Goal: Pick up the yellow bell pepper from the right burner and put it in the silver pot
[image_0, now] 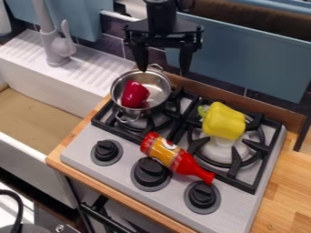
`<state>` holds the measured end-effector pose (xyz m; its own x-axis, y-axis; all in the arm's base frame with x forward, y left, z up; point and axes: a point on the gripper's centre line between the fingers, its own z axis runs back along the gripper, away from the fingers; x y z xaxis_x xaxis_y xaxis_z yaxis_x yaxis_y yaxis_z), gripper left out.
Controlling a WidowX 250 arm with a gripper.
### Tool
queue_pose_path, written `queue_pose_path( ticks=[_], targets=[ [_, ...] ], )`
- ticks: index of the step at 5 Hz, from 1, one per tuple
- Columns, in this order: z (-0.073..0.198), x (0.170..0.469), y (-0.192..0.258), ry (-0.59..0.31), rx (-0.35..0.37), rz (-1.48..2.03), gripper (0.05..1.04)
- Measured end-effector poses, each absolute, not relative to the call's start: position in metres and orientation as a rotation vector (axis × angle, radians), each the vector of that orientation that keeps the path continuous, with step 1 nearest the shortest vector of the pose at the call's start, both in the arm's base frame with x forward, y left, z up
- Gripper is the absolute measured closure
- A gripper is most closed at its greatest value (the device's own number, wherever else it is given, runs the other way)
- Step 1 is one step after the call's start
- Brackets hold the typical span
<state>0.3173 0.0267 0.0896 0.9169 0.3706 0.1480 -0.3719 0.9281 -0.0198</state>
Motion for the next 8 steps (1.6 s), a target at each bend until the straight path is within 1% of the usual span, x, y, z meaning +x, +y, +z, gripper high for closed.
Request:
queue_pose_path(
  ticks=[1,2,3,4,5,6,7,8],
  targets=[
    [0.079,0.314,0.025,-0.117,0.005,0.385,0.086],
    [0.074,0.316,0.013,-0.121,-0.026,0.377,0.086],
    [0.068,0.315,-0.001,-0.136,-0.021,0.380,0.086],
    [0.054,0.315,-0.011,-0.119,0.007,0.399,0.086],
    [0.039,0.312,-0.017,-0.081,0.047,0.416,0.086],
    [0.030,0.312,-0.022,-0.077,0.068,0.424,0.086],
    [0.030,0.315,-0.023,-0.096,0.068,0.422,0.086],
    [0.025,0.316,-0.024,-0.090,0.060,0.430,0.086]
  ],
)
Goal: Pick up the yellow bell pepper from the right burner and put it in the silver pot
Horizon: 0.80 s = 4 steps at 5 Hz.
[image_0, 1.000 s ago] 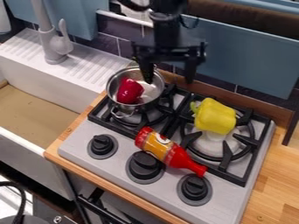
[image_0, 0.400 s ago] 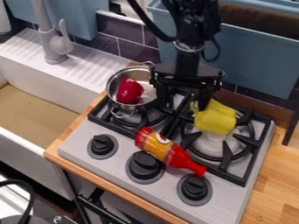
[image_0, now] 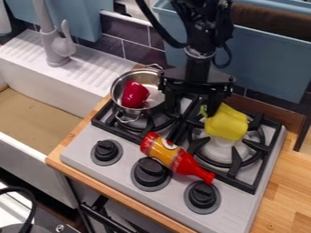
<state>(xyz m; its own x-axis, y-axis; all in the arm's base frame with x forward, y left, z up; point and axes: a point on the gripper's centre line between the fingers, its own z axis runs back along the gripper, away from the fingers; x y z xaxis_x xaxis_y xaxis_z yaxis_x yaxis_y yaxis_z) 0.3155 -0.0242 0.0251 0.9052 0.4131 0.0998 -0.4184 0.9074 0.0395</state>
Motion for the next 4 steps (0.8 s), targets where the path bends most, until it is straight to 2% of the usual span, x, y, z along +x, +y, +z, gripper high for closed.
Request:
queue_pose_path(
  ticks=[1,2,4],
  targets=[
    [0.0250,0.3160,-0.0255,-0.090,0.049,0.432,0.086],
    [0.0252,0.3179,-0.0256,-0.102,0.046,0.428,0.139],
    [0.0244,0.3181,-0.0288,-0.100,0.023,0.409,0.702]
  ],
)
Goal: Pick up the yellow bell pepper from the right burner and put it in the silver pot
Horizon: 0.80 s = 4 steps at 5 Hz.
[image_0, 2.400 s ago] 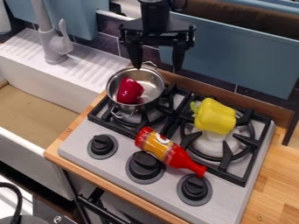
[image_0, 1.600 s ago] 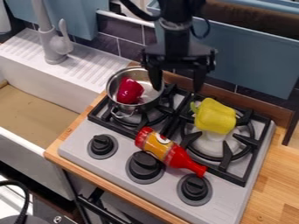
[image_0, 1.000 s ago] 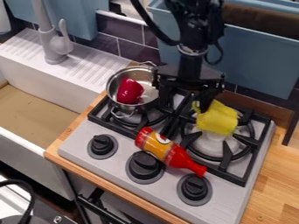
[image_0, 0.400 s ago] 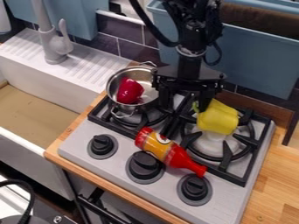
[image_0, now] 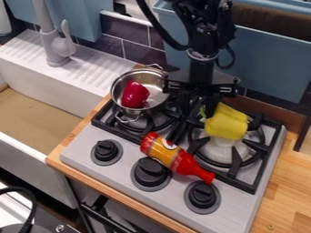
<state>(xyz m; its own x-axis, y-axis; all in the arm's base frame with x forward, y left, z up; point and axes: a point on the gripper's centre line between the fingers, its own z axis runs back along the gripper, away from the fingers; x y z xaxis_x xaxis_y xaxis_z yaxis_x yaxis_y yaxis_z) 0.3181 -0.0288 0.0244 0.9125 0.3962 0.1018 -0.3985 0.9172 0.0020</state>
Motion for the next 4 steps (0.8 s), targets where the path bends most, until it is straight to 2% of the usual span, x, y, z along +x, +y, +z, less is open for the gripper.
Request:
queue_pose_path(
  ticks=[1,2,4],
  targets=[
    [0.0244,0.3185,-0.0286,-0.101,0.018,0.406,0.918],
    [0.0234,0.3191,-0.0271,-0.109,0.013,0.401,1.013],
    [0.0234,0.3150,-0.0210,-0.072,0.003,0.425,1.017]
  ],
)
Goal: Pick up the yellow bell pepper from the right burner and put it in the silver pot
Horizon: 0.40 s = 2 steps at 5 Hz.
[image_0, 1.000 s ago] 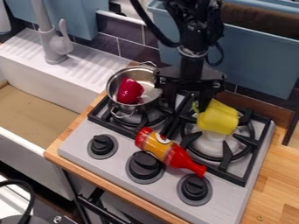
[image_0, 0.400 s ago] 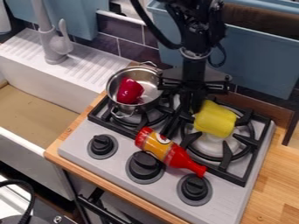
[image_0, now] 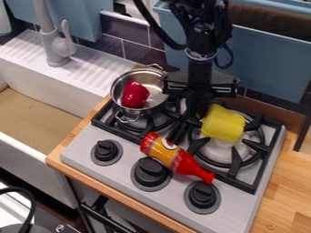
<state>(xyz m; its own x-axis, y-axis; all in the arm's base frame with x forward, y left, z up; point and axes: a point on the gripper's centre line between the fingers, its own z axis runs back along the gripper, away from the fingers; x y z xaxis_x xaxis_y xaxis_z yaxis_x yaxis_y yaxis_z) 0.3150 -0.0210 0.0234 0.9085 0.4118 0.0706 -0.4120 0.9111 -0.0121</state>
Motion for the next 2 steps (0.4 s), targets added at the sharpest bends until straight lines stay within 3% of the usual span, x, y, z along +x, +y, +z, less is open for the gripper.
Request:
queue_pose_path(
  ticks=[2],
  targets=[
    [0.049,0.314,-0.005,-0.096,-0.030,0.468,1.012]
  ],
)
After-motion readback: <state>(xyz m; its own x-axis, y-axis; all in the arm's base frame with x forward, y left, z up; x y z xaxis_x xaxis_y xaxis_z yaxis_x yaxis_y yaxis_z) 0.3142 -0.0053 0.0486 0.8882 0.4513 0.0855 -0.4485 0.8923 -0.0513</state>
